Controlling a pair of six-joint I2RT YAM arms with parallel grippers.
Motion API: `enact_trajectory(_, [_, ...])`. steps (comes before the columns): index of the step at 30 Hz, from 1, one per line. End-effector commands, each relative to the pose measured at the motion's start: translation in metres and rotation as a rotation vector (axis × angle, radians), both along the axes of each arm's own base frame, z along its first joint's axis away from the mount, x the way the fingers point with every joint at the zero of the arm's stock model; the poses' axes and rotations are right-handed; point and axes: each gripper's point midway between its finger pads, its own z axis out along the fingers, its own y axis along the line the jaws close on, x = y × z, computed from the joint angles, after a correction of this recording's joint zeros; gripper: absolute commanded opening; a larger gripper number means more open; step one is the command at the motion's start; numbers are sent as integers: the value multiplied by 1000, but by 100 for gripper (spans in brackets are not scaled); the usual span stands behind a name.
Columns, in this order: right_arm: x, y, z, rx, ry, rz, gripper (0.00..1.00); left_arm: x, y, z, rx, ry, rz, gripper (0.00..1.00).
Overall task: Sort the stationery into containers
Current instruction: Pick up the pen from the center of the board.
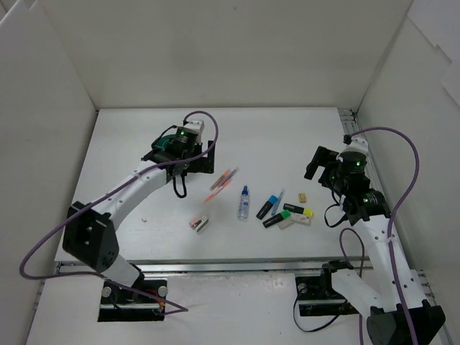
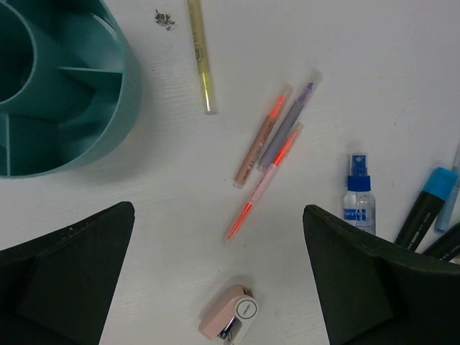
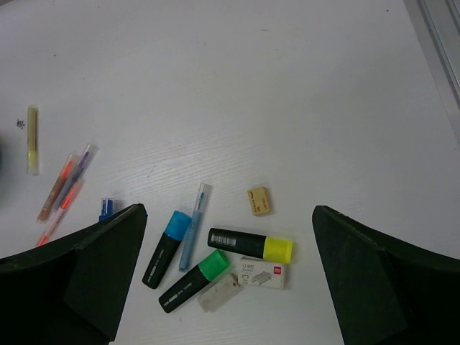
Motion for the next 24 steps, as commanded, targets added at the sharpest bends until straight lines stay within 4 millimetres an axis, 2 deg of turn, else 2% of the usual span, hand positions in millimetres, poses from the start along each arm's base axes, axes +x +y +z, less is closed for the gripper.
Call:
enact_trajectory(1, [10, -2, 24, -12, -89, -9, 98, 33, -22, 25, 12, -95, -9, 100])
enact_trajectory(2, [10, -2, 24, -12, -87, -7, 98, 37, -27, 23, 30, -97, -19, 100])
enact_trajectory(3, [10, -3, 24, -14, -88, -11, 98, 41, -33, 6, 53, -68, -26, 100])
enact_trajectory(4, [11, -4, 23, -20, -85, -13, 98, 49, -38, 12, 48, -82, -26, 99])
enact_trajectory(5, [11, -4, 22, -20, -82, -17, 98, 56, -40, -4, 73, -54, -23, 99])
enact_trajectory(6, [11, -7, 21, -26, -79, -29, 98, 59, -40, -10, 85, -45, -17, 98])
enact_trajectory(7, [11, -8, 20, -26, -76, -33, 98, 70, -40, -5, 81, -52, -1, 97])
enact_trajectory(8, [12, -8, 19, -28, -73, -35, 98, 73, -42, -21, 96, -20, 0, 97])
enact_trajectory(9, [12, -9, 19, -30, -74, -43, 98, 77, -44, -26, 104, -10, 2, 96])
enact_trajectory(10, [12, -11, 18, -35, -70, -51, 98, 86, -44, -22, 100, -21, 12, 96])
enact_trajectory(11, [13, -11, 18, -33, -68, -52, 98, 90, -45, -37, 121, 6, 12, 95])
enact_trajectory(12, [13, -12, 16, -37, -62, -55, 98, 93, -47, -41, 127, 14, 13, 95])
enact_trajectory(13, [14, -12, 16, -37, -63, -60, 98, 99, -50, -36, 122, 5, 18, 94])
enact_trajectory(14, [15, -13, 15, -42, -56, -62, 98, 105, -47, -50, 135, 36, 33, 91])
enact_trajectory(15, [15, -14, 14, -42, -55, -63, 98, 107, -48, -46, 126, 30, 38, 90])
enact_trajectory(17, [16, -13, 13, -42, -49, -63, 98, 112, -44, -56, 129, 43, 57, 86])
enact_trajectory(21, [20, -15, 7, -46, -28, -71, 98, 122, -30, -74, 120, 76, 99, 64])
enact_trajectory(24, [22, -12, 7, -40, -24, -59, 98, 127, -28, -84, 117, 91, 105, 63])
